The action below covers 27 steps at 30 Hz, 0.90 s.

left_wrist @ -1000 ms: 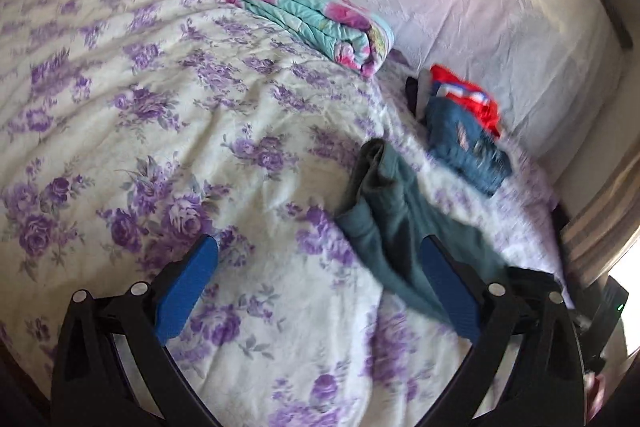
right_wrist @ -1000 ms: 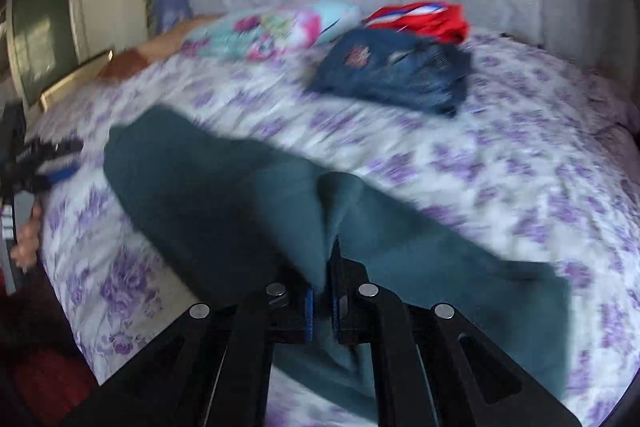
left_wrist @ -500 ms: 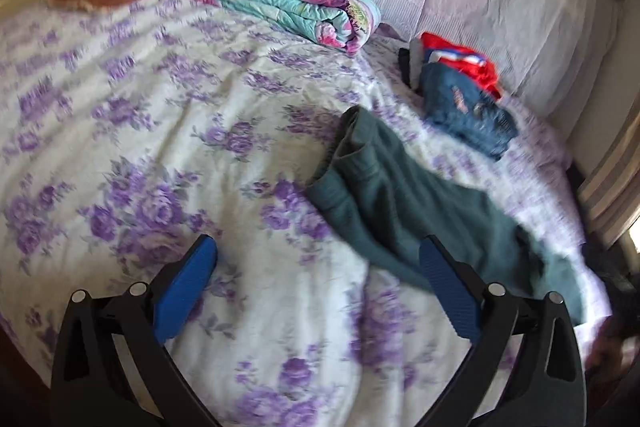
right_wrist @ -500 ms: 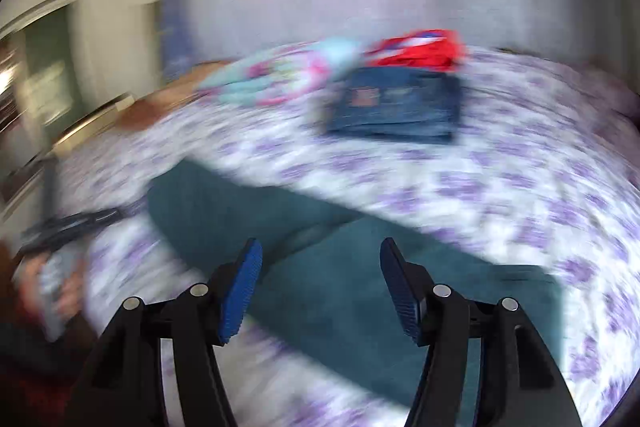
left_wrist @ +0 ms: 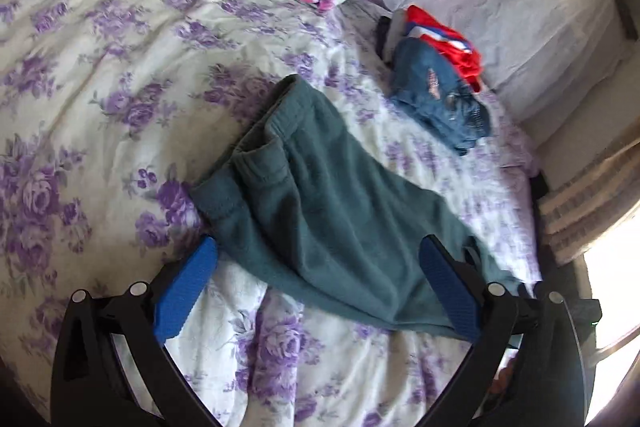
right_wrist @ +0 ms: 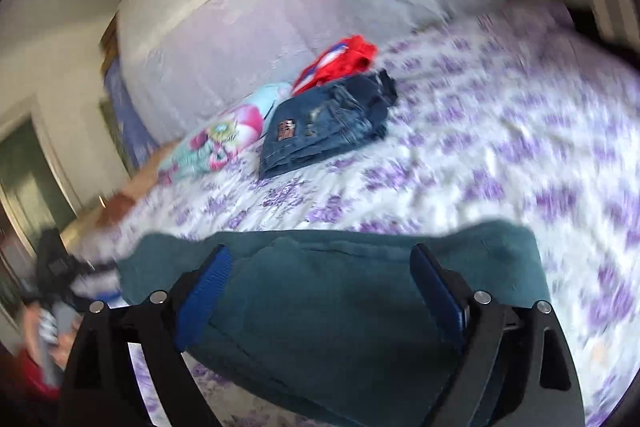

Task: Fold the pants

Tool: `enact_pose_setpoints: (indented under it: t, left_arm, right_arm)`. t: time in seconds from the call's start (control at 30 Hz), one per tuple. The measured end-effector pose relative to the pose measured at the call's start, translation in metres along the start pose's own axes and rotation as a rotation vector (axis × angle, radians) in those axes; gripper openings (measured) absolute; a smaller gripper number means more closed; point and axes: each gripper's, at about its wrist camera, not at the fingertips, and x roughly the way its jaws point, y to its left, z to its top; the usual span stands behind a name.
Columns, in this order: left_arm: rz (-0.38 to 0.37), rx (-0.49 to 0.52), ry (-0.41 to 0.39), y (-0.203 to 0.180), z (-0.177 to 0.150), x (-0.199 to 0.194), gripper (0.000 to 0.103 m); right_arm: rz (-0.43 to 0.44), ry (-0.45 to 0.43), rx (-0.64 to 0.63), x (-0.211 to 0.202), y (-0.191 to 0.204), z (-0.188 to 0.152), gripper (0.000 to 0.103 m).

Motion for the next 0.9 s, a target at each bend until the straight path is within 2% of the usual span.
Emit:
enact_pose_setpoints:
  t: [0.07,0.17,0.27,0.37,0.4,0.43,0.47,0.5,0.53,0.6,0.73,0.83,0.9]
  left_arm:
    - [0.019,0.003,-0.007,-0.002,-0.002,0.0,0.098]
    - [0.024,-0.046,-0.007,0.004,0.002,0.003,0.098]
    - [0.002,-0.134,-0.019,0.013,0.01,0.004,0.098]
    - [-0.006,-0.15,-0.027,0.012,0.015,0.006,0.096]
    - [0.004,-0.138,-0.032,0.009,0.017,0.007,0.085]
    - [0.014,-0.126,-0.035,0.008,0.016,0.008,0.059]
    - [0.007,-0.118,-0.023,0.008,0.017,0.011,0.044]
    - [-0.018,-0.125,0.001,0.01,0.017,0.017,0.02]
    - [-0.045,-0.147,0.032,0.015,0.016,0.023,0.014]
    - [-0.063,-0.191,0.049,0.025,0.013,0.03,0.009]
    - [-0.085,-0.17,-0.005,0.023,0.01,0.015,0.007]
    - [-0.088,-0.078,-0.047,0.0,0.014,-0.003,0.007]
    - [-0.086,0.005,-0.071,-0.026,0.019,-0.015,0.007]
  right_arm:
    - [0.031,0.0,0.078,0.003,-0.016,0.002,0.091]
    - [0.075,0.02,0.192,0.01,-0.037,-0.006,0.091]
    - [0.107,-0.009,0.205,0.005,-0.039,-0.011,0.091]
    - [0.131,-0.016,0.223,0.005,-0.041,-0.012,0.092]
    - [0.136,-0.017,0.23,0.006,-0.041,-0.012,0.092]
    - [0.138,-0.022,0.234,0.002,-0.042,-0.014,0.092]
    - [0.143,-0.026,0.235,0.001,-0.042,-0.014,0.092]
    - [0.145,-0.028,0.236,0.001,-0.041,-0.014,0.092]
    - [0.145,-0.03,0.237,0.001,-0.041,-0.014,0.092]
    - [0.148,-0.032,0.239,0.001,-0.041,-0.014,0.092]
    - [0.15,-0.042,0.236,-0.001,-0.039,-0.015,0.092]
    - [0.145,-0.073,0.242,-0.011,-0.04,-0.013,0.092]
    - [0.111,-0.118,0.222,-0.027,-0.041,-0.011,0.092]
